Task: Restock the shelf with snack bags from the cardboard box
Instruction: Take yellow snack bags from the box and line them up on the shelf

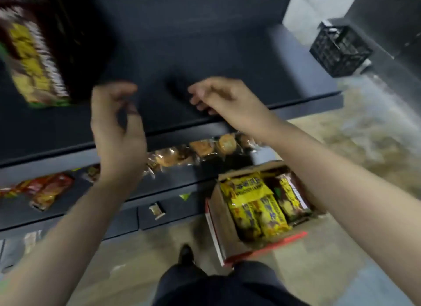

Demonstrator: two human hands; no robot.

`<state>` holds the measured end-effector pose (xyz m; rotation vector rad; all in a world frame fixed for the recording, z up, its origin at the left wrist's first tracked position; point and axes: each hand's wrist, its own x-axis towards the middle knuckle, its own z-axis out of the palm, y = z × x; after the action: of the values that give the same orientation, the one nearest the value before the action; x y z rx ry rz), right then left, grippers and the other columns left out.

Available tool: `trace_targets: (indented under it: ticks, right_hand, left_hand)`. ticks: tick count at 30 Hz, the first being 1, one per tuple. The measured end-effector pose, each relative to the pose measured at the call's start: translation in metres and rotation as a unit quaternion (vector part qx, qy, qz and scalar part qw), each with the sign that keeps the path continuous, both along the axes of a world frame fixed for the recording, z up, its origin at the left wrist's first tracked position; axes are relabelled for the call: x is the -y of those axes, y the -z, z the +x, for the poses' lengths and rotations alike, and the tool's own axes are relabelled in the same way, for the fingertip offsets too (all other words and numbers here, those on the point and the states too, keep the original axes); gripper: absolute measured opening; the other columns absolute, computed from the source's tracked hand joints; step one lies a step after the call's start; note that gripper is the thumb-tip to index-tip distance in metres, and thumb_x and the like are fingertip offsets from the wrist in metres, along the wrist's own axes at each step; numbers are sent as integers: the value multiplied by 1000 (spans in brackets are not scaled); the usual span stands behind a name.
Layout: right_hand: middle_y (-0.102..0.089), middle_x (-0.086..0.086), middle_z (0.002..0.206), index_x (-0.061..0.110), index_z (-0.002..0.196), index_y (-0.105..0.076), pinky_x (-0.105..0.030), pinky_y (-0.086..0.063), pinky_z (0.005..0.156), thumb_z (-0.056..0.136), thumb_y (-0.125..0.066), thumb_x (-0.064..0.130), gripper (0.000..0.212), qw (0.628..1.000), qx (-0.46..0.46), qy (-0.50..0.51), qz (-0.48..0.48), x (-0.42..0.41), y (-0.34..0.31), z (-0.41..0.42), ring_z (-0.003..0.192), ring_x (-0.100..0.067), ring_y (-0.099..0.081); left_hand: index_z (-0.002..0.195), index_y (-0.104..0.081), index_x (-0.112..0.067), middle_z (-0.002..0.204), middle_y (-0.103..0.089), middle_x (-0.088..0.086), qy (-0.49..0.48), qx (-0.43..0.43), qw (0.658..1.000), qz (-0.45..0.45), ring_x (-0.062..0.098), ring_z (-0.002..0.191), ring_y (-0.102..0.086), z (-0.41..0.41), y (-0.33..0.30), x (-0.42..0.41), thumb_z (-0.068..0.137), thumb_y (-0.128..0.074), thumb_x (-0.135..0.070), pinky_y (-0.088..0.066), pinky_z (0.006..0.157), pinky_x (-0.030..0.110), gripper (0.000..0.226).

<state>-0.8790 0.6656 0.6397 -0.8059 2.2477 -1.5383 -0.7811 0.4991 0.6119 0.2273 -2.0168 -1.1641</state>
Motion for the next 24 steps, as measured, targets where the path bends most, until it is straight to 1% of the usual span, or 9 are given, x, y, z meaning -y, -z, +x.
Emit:
trace_targets:
  ticks: [3, 5, 7, 10, 12, 14, 19, 22, 24]
  right_hand:
    - [-63, -2, 81, 5, 96, -66, -16, -43, 68, 97, -48, 14, 20, 999, 8, 22, 46, -77, 38, 13, 72, -5, -55]
    - [-65, 0, 82, 13, 92, -67, -28, -45, 74, 94, -50, 24, 21, 994, 23, 30, 101, -125, 71, 22, 75, -14, -59]
    - [-69, 4, 86, 22, 95, -69, -28, -46, 80, 93, -53, 27, 17, 983, 34, 51, 171, -167, 107, 28, 80, -16, -63]
    - [-67, 8, 88, 24, 99, -68, -29, -49, 79, 92, -56, 21, 14, 961, 75, 71, 257, -217, 159, 30, 84, -16, -64]
    - [-69, 0, 95, 19, 103, -67, -35, -53, 78, 92, -55, 21, 16, 944, 110, 71, 304, -236, 185, 27, 89, -23, -66]
    - [-66, -11, 105, 8, 108, -64, -35, -48, 83, 91, -54, 20, 23, 928, 102, 72, 352, -247, 206, 22, 98, -27, -61]
    - [-42, -22, 129, 2, 133, -39, -44, -40, 96, 91, -53, 30, 52, 881, 97, 73, 457, -243, 241, 22, 119, -40, -42]
    - [-20, -24, 148, 8, 148, -14, -49, -36, 102, 89, -55, 32, 76, 874, 133, 91, 459, -233, 255, 28, 132, -43, -28]
    - [-11, -25, 153, 13, 151, -2, -50, -34, 104, 87, -57, 36, 88, 866, 142, 102, 468, -228, 264, 30, 136, -42, -24]
  left_hand:
    - [97, -58, -12, 93, -51, -3, 65, 34, 994, -86, 9, 88, -48, 9, 43, -62, 84, -40, 5, -38, 81, 17, 28]
    - [95, -55, -19, 94, -54, -2, 127, 86, 986, -68, 17, 90, -53, 13, 75, -102, 82, -42, 8, -40, 79, 23, 33]
    - [95, -57, -18, 96, -56, -1, 166, 160, 971, -65, 19, 90, -56, 14, 108, -134, 80, -44, 8, -39, 76, 19, 33]
    - [102, -60, -10, 105, -58, 7, 220, 316, 920, -71, 26, 100, -56, 7, 151, -171, 81, -39, -5, -37, 81, 23, 30]
    - [114, -57, -10, 118, -54, 8, 243, 401, 878, -95, 24, 116, -48, -2, 176, -185, 84, -41, -3, -33, 93, 25, 34]
    - [123, -50, -9, 128, -46, 10, 250, 455, 844, -134, 24, 127, -37, -12, 197, -194, 87, -45, -1, -27, 102, 26, 37]
    - [140, -30, -10, 144, -27, 12, 206, 575, 768, -193, 30, 139, -19, -22, 220, -207, 86, -49, -6, -30, 109, 41, 57]
    - [142, -23, -10, 146, -24, 13, 145, 607, 742, -243, 32, 136, -22, -21, 227, -211, 85, -50, -8, -32, 104, 42, 64]
    - [144, -17, -9, 147, -24, 16, 111, 625, 724, -270, 34, 133, -27, -21, 233, -210, 88, -53, -14, -32, 105, 42, 67]
